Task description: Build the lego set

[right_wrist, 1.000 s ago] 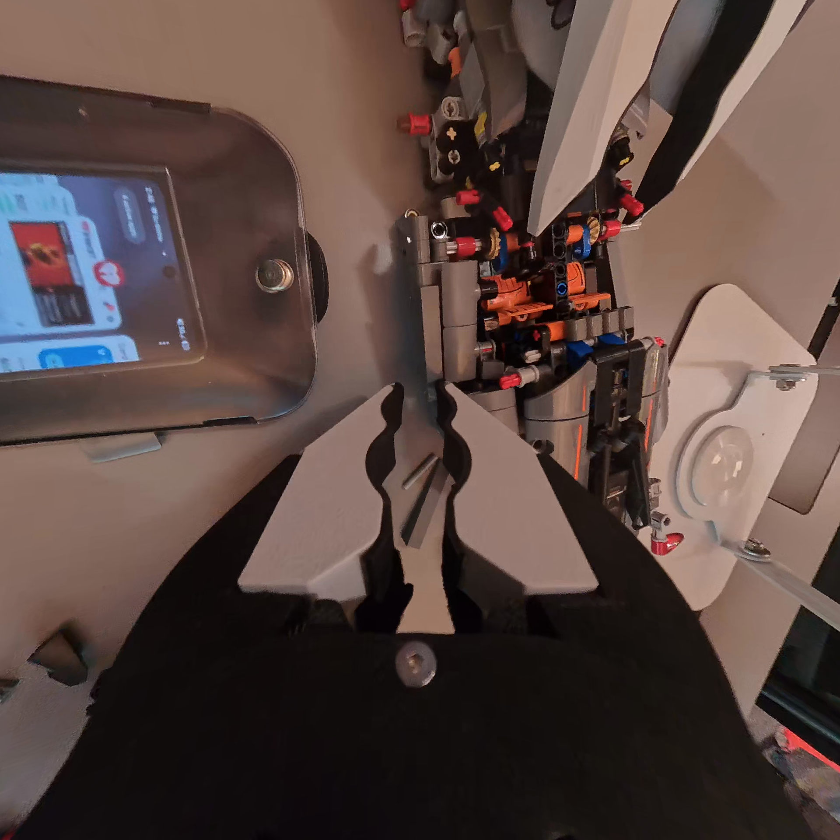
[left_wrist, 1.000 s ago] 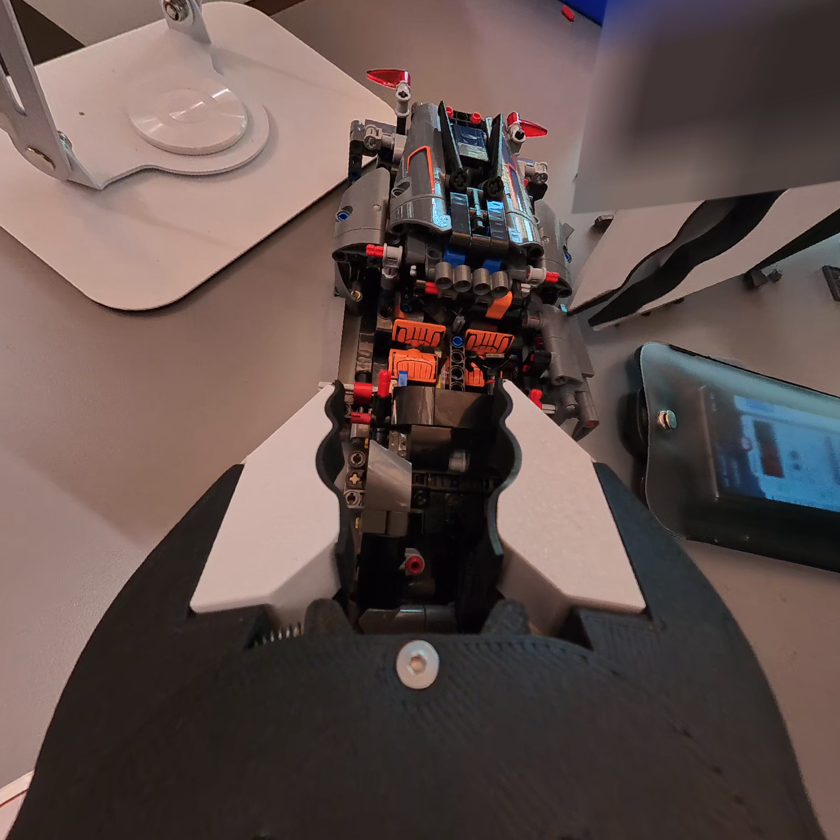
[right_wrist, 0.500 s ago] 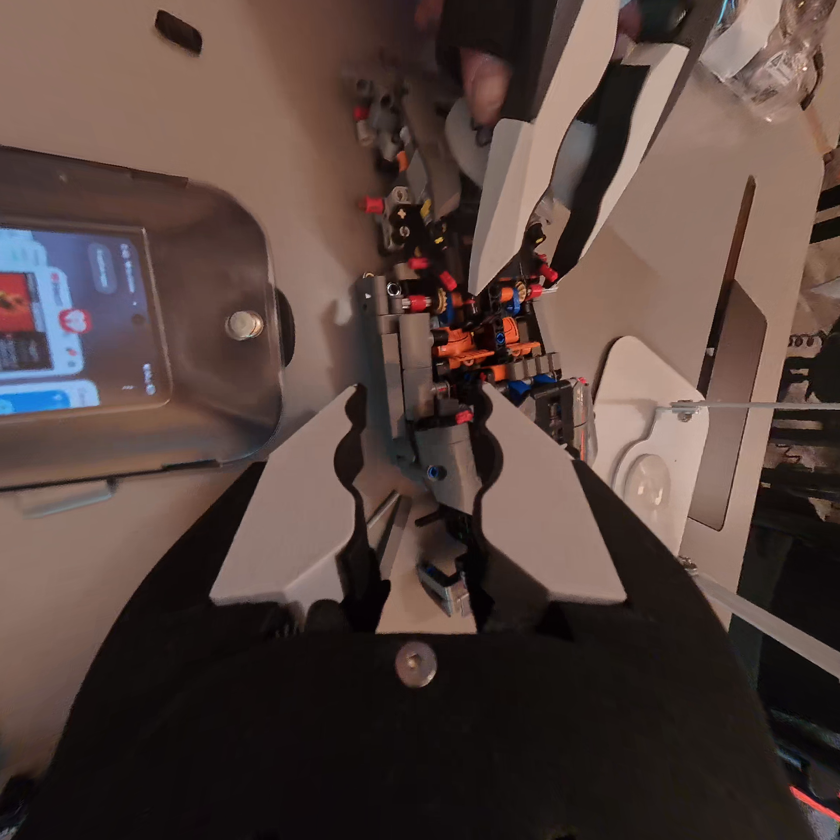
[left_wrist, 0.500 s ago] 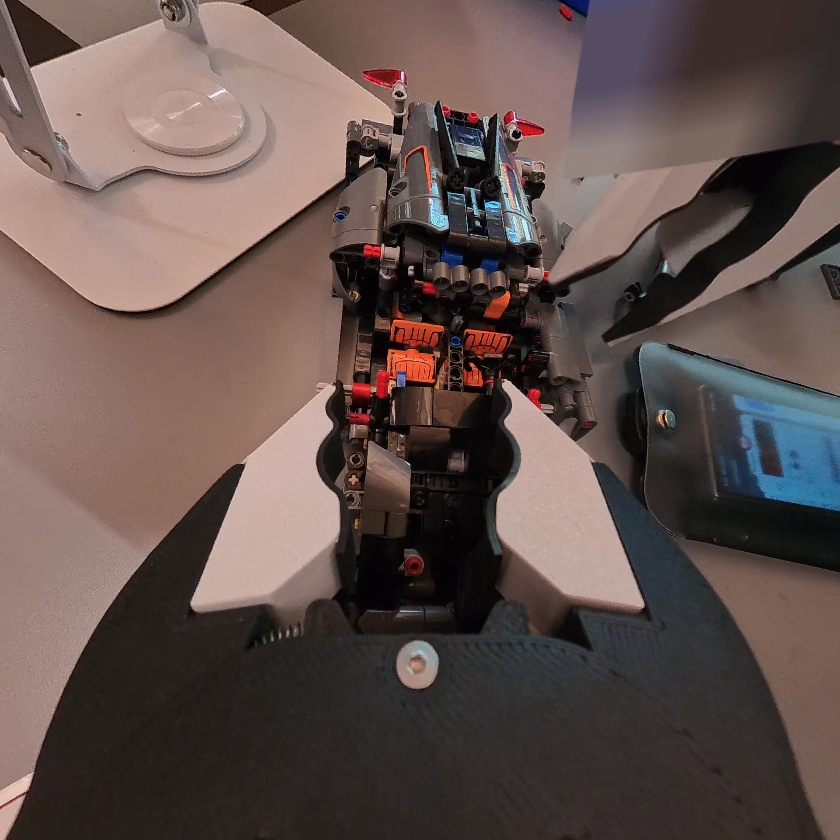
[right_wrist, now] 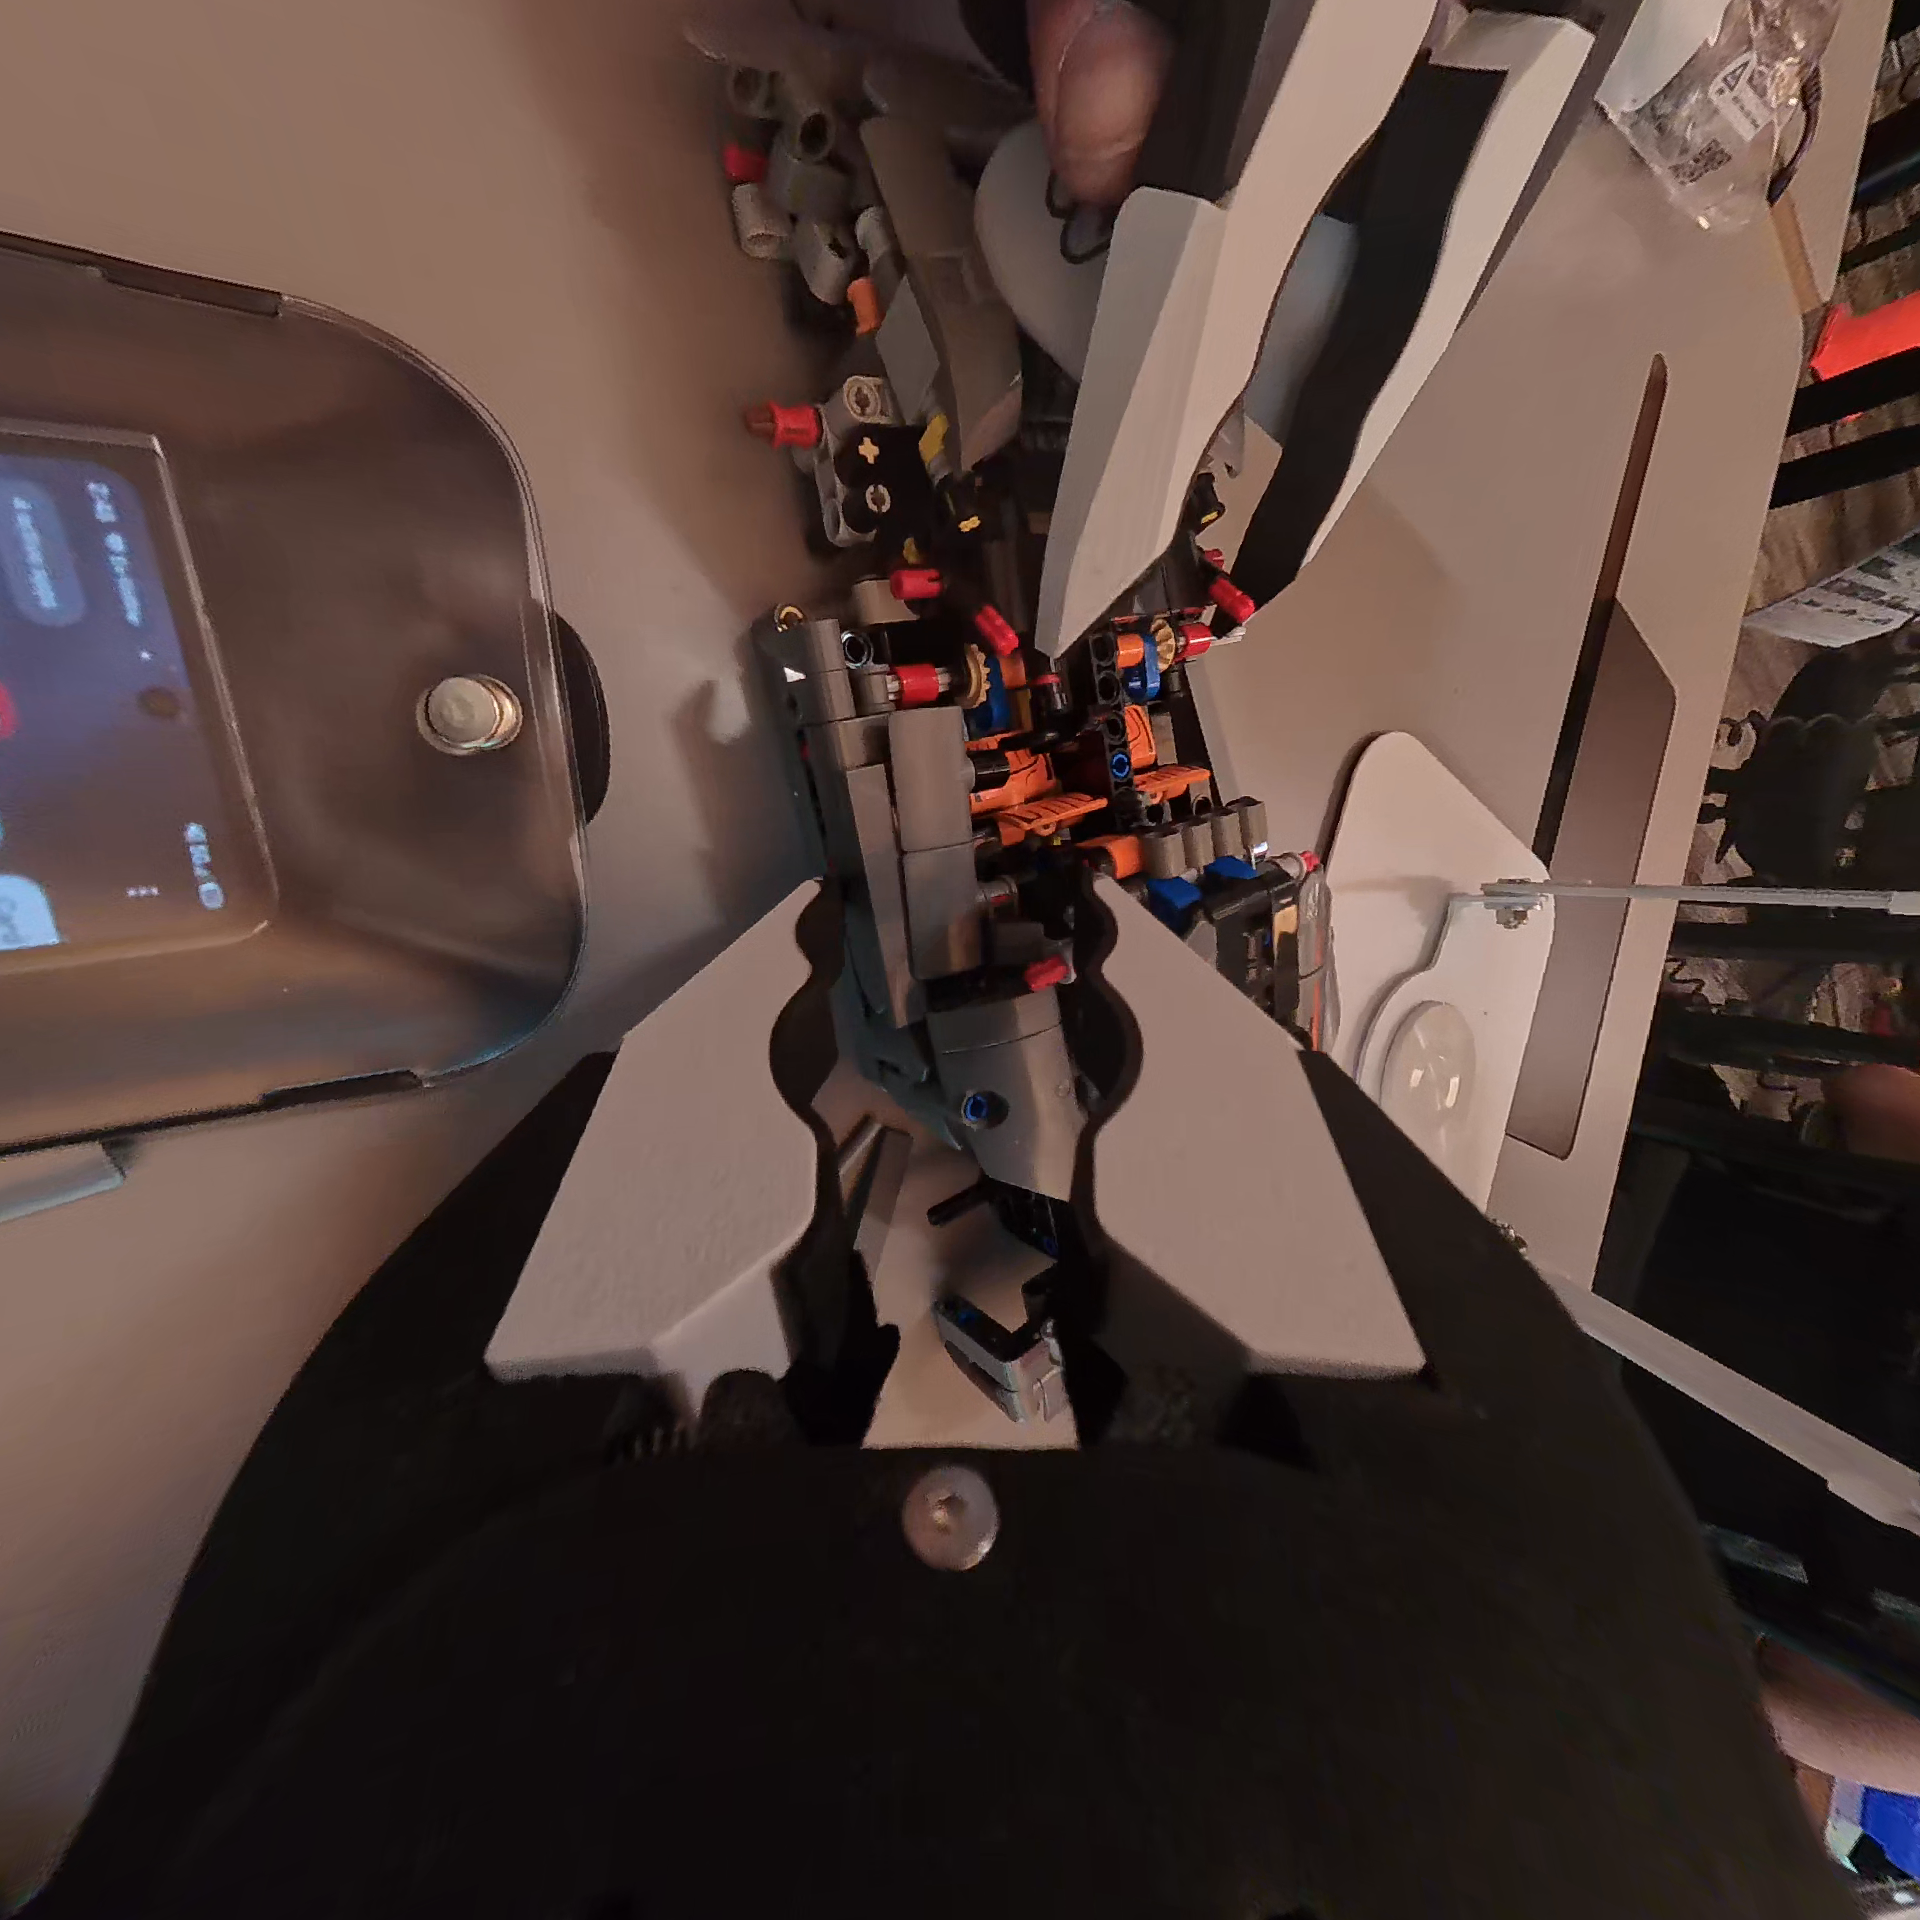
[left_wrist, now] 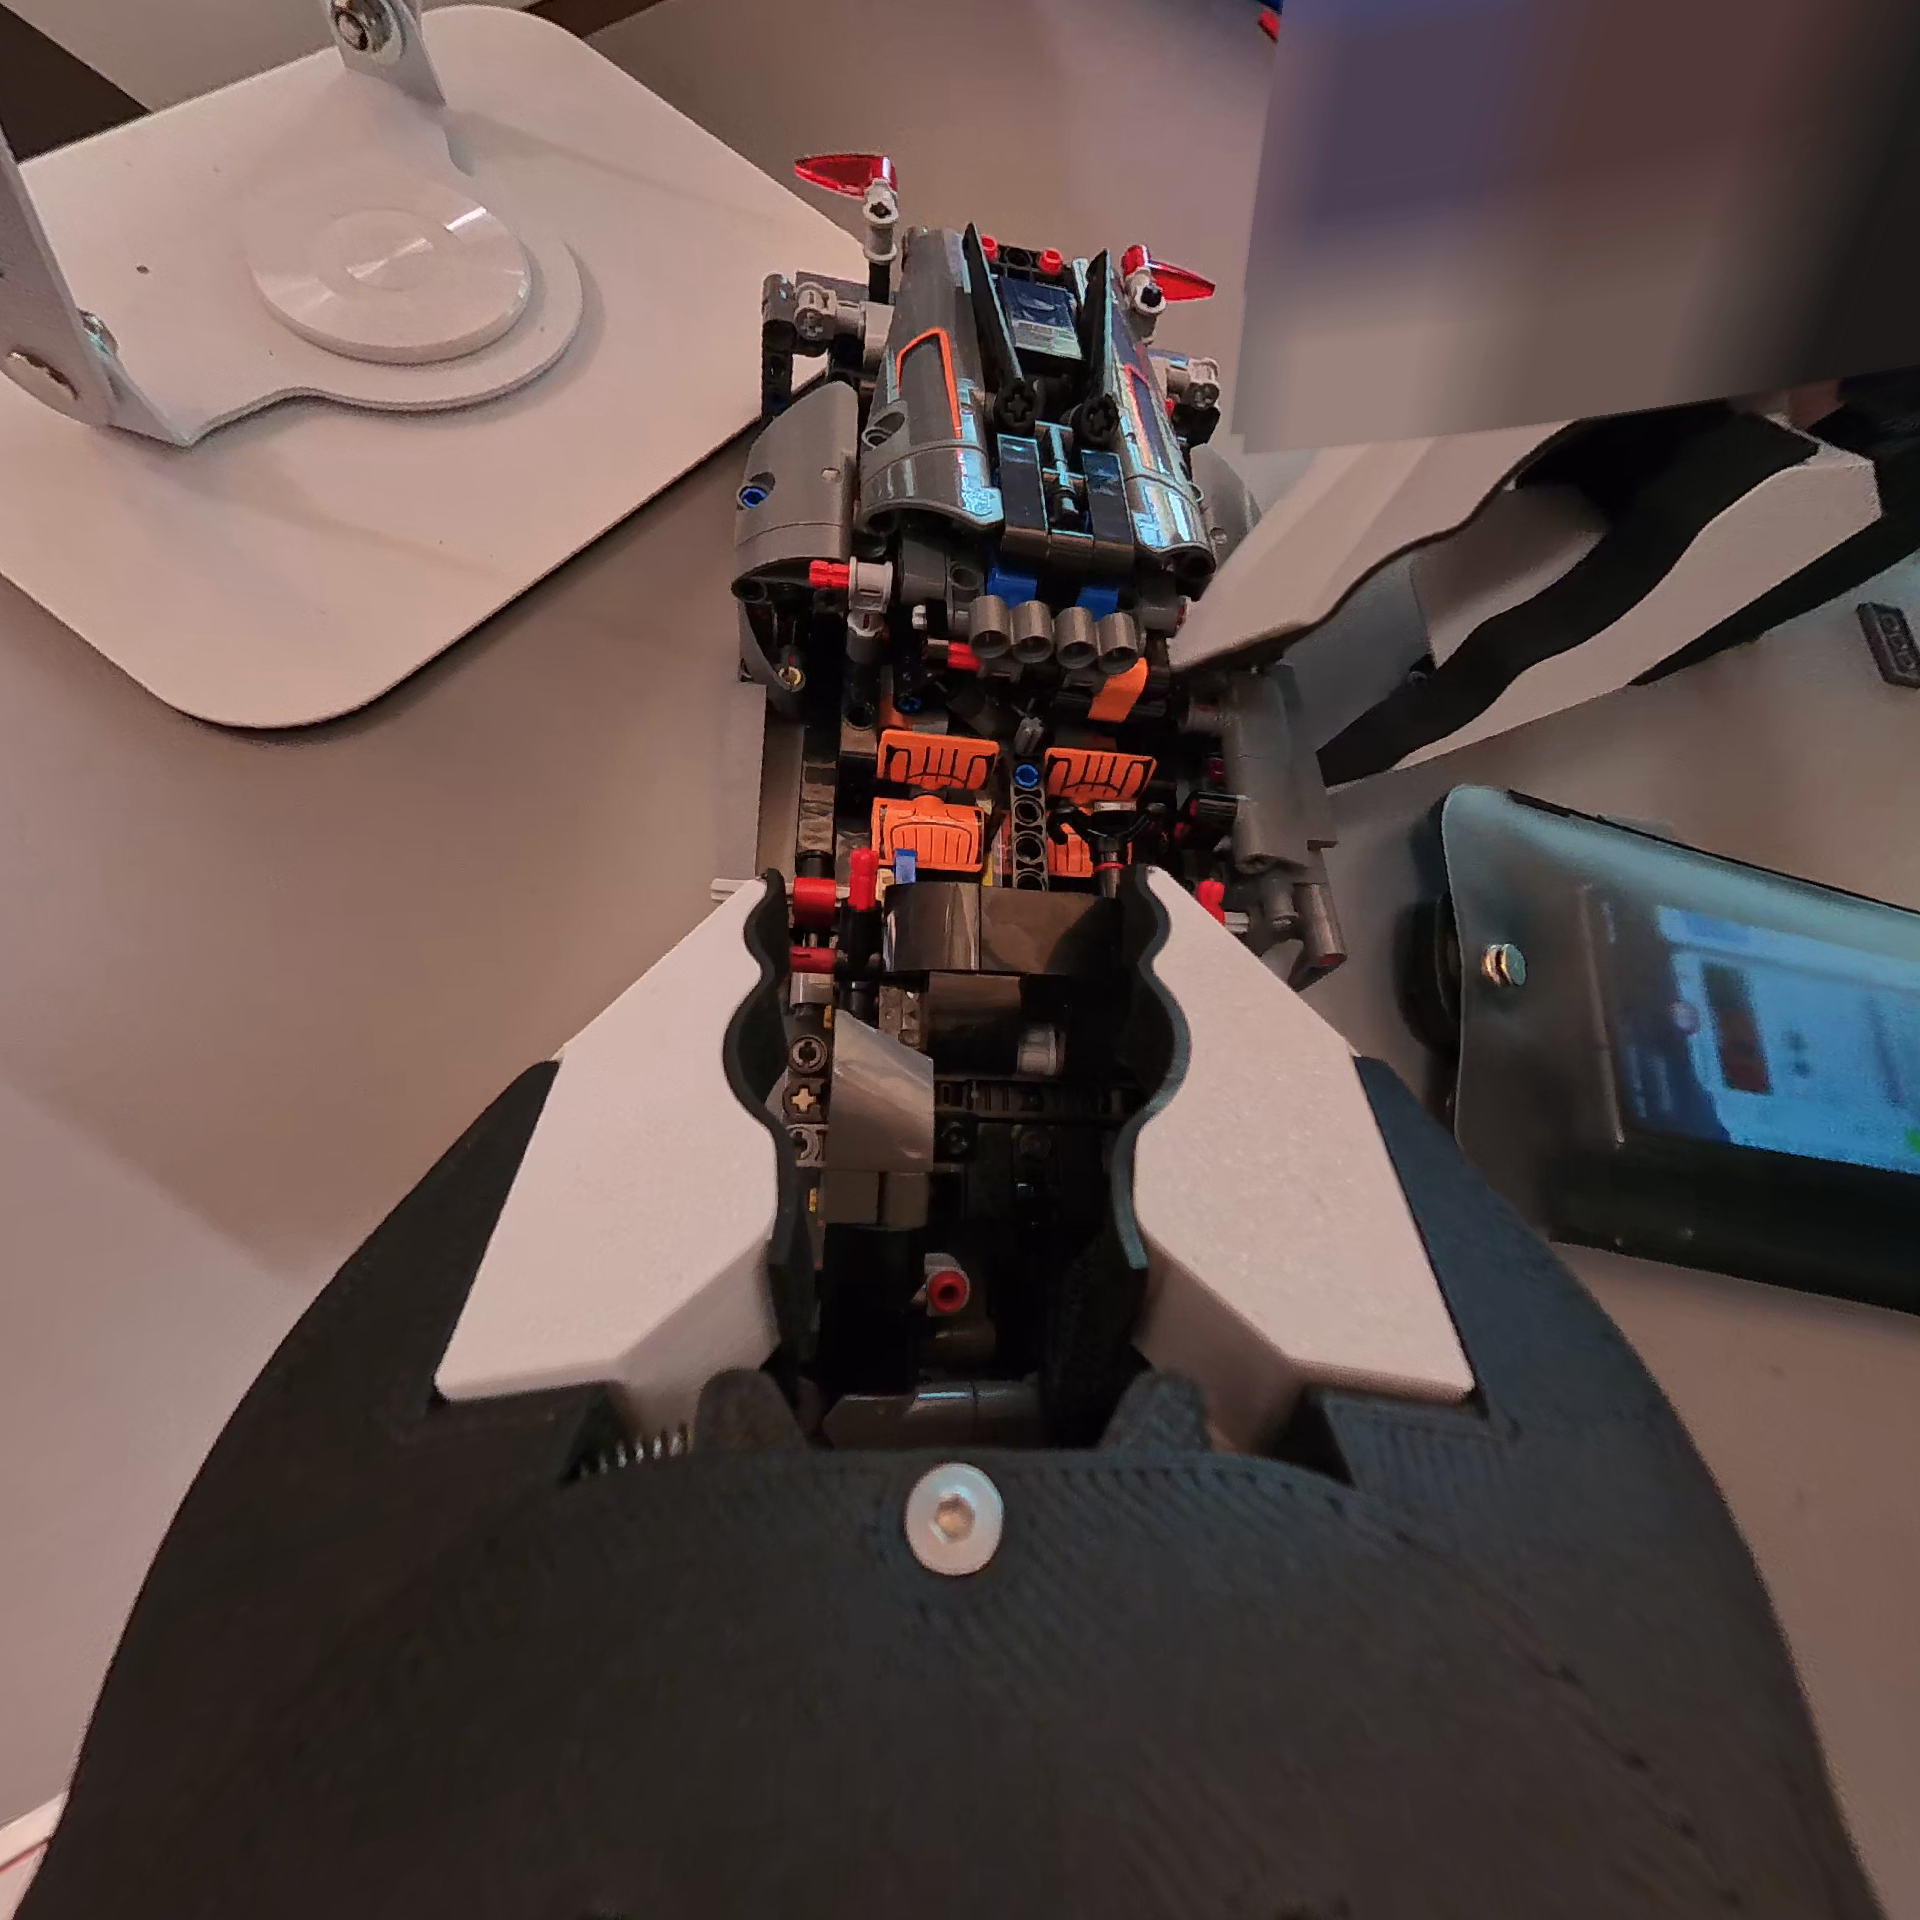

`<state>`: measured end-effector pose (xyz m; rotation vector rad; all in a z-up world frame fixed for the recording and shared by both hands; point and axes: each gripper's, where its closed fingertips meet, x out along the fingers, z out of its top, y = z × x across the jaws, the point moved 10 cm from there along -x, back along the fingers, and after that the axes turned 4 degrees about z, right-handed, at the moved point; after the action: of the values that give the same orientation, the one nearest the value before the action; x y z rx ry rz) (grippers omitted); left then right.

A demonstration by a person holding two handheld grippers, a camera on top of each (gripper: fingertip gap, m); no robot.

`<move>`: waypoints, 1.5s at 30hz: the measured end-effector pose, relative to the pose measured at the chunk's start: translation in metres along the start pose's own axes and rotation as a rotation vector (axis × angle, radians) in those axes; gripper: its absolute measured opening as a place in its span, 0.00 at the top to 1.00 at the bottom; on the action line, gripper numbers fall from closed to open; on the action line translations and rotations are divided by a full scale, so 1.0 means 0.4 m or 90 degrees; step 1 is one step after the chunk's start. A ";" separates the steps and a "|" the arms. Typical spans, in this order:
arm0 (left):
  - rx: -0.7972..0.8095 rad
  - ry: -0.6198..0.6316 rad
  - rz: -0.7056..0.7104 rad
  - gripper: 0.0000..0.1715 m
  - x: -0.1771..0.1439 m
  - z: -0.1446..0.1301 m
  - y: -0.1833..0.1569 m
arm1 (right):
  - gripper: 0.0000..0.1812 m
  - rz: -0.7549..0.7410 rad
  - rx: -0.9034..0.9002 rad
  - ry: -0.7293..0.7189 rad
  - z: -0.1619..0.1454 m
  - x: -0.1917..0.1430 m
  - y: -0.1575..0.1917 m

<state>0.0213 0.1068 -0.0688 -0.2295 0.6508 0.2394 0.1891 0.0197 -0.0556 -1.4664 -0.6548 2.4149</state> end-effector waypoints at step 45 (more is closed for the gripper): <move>0.016 0.003 -0.028 0.62 0.018 0.010 -0.025 | 0.78 0.045 -0.001 -0.036 -0.044 -0.051 -0.006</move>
<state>0.0321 0.0994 -0.0690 -0.2206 0.6523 0.1891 0.2142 0.0174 -0.0454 -1.4488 -0.6273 2.5182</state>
